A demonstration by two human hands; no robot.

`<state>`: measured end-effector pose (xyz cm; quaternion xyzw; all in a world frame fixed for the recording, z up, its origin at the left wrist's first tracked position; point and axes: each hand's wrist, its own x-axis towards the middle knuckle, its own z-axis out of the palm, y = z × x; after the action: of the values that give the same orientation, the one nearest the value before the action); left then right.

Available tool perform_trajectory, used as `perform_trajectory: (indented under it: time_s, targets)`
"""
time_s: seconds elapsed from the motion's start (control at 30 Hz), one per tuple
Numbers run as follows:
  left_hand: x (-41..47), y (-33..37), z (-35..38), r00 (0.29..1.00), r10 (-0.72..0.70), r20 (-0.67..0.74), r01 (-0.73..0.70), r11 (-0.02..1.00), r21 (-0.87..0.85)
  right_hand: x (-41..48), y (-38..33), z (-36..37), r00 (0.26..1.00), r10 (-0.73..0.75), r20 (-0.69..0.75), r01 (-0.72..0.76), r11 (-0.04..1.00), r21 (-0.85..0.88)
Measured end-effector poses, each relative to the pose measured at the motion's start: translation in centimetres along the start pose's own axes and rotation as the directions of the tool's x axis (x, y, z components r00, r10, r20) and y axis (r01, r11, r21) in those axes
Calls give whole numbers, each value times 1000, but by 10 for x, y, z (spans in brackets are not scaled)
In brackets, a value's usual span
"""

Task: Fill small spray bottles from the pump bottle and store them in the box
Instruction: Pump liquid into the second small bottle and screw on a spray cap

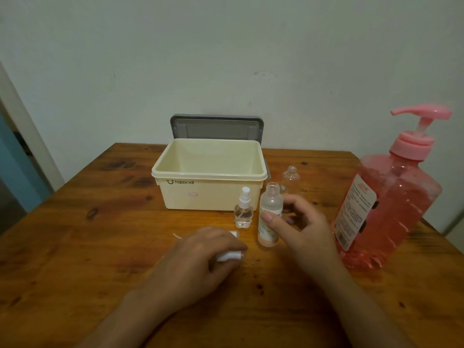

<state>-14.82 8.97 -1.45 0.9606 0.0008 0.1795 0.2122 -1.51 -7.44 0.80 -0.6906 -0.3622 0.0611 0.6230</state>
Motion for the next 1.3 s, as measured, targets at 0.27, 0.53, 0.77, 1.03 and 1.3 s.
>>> perform_trajectory:
  time_s: [0.27, 0.53, 0.77, 1.03, 1.3]
  targets:
    - [20, 27, -27, 949, -115, -292, -23, 903, -429, 0, 4, -1, 999, 17, 32, -17, 1000, -9]
    - [50, 50, -54, 857, -206, -472, -168, 755, -634, 0, 6, 0, 996, 72, 49, -68, 995, -69]
    - [76, 63, -79, 749, -303, -589, -311, 624, -717, -1, 7, 3, 995, 61, 79, -50, 990, -131]
    - [91, 77, -84, 750, -307, -586, -390, 511, -766, -2, 10, 3, 996, 58, 68, -48, 988, -144]
    - [87, 73, -66, 778, -337, -531, -321, 513, -796, -2, 14, 2, 997, 35, 70, -24, 989, -148]
